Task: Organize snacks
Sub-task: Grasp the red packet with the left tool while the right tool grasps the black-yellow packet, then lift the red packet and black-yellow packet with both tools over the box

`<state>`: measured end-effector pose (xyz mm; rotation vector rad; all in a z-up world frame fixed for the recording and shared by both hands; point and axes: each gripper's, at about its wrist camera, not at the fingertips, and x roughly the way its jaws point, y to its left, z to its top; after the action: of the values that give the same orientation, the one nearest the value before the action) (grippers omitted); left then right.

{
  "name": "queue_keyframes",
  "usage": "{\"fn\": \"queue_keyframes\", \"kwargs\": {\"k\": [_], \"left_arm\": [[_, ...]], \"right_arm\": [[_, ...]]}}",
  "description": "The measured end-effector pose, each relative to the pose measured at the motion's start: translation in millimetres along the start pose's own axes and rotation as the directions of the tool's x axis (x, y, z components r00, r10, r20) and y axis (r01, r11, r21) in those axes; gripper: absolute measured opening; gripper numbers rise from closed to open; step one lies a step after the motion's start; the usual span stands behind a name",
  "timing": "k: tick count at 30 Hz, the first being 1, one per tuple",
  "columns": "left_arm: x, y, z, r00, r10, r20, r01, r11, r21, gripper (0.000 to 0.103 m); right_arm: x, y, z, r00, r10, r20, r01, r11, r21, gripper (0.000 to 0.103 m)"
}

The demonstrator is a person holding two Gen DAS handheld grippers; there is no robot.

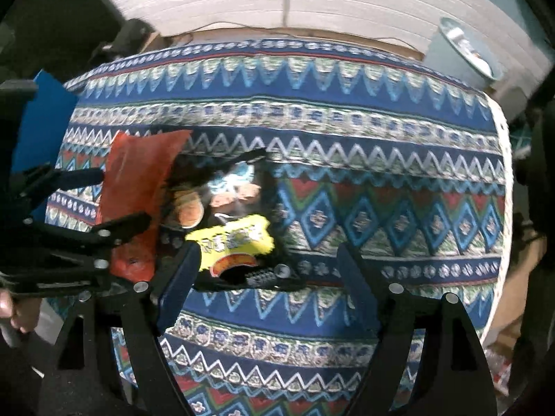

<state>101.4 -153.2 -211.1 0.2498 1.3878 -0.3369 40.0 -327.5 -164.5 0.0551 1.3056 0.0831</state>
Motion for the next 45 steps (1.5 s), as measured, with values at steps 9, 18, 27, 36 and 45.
{"fn": "queue_keyframes", "kwargs": {"k": [9, 18, 27, 36, 45], "left_arm": [[12, 30, -15, 0.999, -0.018, -0.028, 0.017, 0.999, -0.038, 0.099], [18, 38, -21, 1.0, -0.014, -0.018, 0.014, 1.0, -0.01, 0.102], [8, -1, -34, 1.0, -0.002, 0.031, 0.0, 0.998, 0.07, 0.06], [-23, -12, -46, 0.993, 0.04, 0.11, -0.051, 0.994, 0.098, 0.044], [-55, 8, -59, 0.982, 0.052, 0.183, -0.07, 0.993, 0.094, 0.038]], "right_arm": [[36, 22, 15, 0.998, 0.019, -0.052, -0.023, 0.996, -0.083, 0.08], [67, 33, 18, 0.995, -0.043, -0.087, 0.033, 0.992, -0.121, 0.081], [74, 51, 15, 0.993, -0.098, -0.069, 0.085, 0.982, -0.171, 0.06], [59, 56, 11, 0.995, -0.093, -0.048, 0.085, 0.985, -0.149, 0.06], [18, 76, 14, 0.996, -0.084, 0.018, 0.086, 0.985, -0.151, 0.06]]}}
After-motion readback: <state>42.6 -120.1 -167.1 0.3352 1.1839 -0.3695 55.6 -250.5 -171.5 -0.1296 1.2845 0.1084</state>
